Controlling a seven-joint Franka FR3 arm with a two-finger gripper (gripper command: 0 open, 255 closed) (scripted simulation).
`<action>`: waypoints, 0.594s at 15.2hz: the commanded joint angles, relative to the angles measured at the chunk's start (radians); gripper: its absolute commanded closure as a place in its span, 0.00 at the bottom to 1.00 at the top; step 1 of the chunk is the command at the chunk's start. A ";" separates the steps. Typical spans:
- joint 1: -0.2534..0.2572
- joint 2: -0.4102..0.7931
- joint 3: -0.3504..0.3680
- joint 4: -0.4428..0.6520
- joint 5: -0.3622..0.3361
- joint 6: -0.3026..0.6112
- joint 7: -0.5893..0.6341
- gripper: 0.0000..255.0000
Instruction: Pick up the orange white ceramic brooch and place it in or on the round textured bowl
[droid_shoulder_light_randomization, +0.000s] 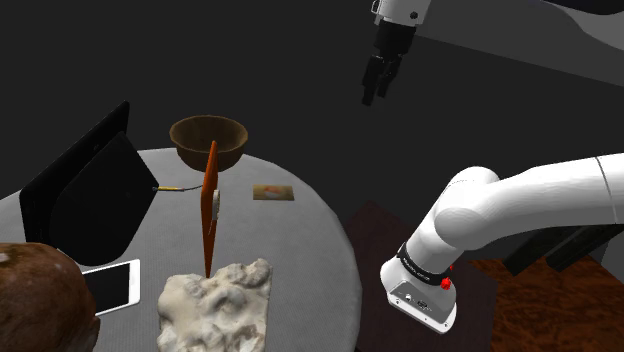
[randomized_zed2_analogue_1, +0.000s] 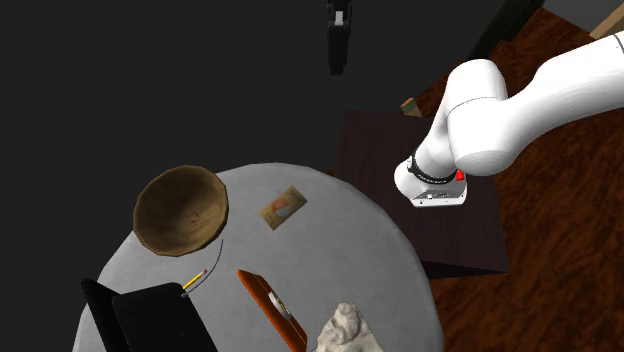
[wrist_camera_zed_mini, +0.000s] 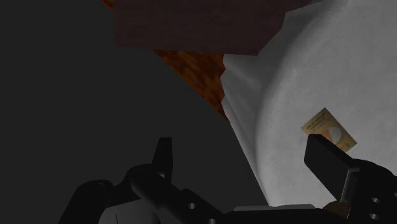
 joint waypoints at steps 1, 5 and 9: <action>0.000 0.000 0.000 0.000 0.000 0.000 0.000 0.00; 0.053 0.049 0.031 -0.060 0.026 0.116 -0.037 0.00; 0.105 0.111 0.064 -0.107 0.050 0.232 -0.075 0.00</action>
